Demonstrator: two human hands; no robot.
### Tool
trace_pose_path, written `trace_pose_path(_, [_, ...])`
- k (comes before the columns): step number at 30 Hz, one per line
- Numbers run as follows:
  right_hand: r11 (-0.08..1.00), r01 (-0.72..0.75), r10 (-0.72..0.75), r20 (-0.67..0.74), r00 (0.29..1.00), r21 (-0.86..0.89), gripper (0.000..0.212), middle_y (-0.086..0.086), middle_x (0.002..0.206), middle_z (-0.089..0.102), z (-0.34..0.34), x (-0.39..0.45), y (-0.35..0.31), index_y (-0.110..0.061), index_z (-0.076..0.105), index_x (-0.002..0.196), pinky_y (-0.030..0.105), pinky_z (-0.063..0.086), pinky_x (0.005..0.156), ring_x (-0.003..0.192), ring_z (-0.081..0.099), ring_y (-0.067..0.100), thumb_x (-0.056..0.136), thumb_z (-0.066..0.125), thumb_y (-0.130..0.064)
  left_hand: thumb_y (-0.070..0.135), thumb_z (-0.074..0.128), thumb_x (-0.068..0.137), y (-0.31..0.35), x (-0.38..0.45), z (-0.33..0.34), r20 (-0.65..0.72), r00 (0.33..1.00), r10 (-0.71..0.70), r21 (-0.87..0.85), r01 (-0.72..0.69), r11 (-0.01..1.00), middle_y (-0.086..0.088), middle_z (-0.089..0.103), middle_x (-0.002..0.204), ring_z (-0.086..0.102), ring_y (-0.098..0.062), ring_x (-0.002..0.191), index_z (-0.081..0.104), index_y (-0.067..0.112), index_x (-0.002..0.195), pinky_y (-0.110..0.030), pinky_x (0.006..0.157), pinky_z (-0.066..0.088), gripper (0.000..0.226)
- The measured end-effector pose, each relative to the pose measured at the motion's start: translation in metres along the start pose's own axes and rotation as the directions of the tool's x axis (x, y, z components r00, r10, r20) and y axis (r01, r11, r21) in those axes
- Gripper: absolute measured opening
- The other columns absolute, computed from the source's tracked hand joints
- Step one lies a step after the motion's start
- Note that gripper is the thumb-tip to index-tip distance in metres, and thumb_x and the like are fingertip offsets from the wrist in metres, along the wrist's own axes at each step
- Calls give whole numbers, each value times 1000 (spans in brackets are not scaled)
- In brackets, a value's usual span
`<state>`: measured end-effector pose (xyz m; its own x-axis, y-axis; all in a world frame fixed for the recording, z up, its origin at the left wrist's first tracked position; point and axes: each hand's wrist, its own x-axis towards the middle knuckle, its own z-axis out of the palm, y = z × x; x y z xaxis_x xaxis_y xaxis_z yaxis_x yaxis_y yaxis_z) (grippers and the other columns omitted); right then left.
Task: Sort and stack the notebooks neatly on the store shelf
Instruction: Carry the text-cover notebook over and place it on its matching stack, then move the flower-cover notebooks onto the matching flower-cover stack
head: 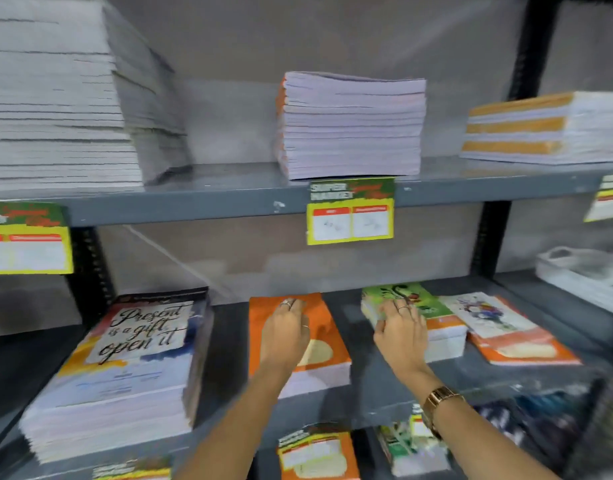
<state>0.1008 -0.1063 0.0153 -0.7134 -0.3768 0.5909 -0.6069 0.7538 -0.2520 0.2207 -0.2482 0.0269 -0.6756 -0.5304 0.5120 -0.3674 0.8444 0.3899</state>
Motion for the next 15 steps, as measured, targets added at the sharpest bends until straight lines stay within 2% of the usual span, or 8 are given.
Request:
trace_pose_path(4, [996, -57, 62, 66, 996, -74, 27, 21, 80, 71, -3, 13, 70, 0, 70, 82, 40, 55, 66, 74, 66, 38, 56, 77, 2, 16, 43, 94, 51, 13, 40, 76, 994, 74, -1, -74, 997, -10, 56, 126, 54, -31, 114, 48, 14, 128, -41, 91, 45, 34])
trace_pose_path(7, [988, -109, 122, 119, 985, -107, 23, 21, 89, 70, -5, 22, 123, 0, 68, 90, 42, 53, 72, 84, 64, 39, 67, 72, 0, 16, 41, 94, 86, 21, 70, 128, 985, 112, 2, -113, 994, -9, 56, 124, 55, -29, 111, 47, 15, 127, -39, 88, 46, 33])
trace_pose_path(10, [979, -169, 182, 115, 977, -110, 27, 24, 100, 68, -2, 31, 170, 2, 66, 100, 46, 51, 77, 94, 60, 41, 73, 67, -2, 12, 42, 93, 118, 25, 99, 147, 975, 165, -16, -164, 986, -11, 59, 120, 57, -30, 108, 48, 13, 126, -38, 87, 46, 33])
trace_pose_path(13, [953, -246, 275, 161, 948, -176, 37, 17, 120, 60, 3, 42, 215, -3, 57, 118, 42, 45, 90, 110, 52, 35, 84, 58, -14, 15, 41, 94, 152, 27, 130, 177, 958, 225, -4, -228, 974, -10, 58, 125, 55, -29, 111, 45, 13, 129, -38, 92, 43, 36])
trace_pose_path(15, [934, -284, 325, 190, 926, -215, 40, 13, 125, 56, 7, 47, 242, -7, 51, 124, 38, 43, 93, 116, 49, 31, 87, 54, -22, 16, 42, 93, 171, 27, 151, 184, 946, 268, -14, -270, 963, -9, 56, 129, 53, -28, 116, 47, 11, 128, -37, 98, 41, 35])
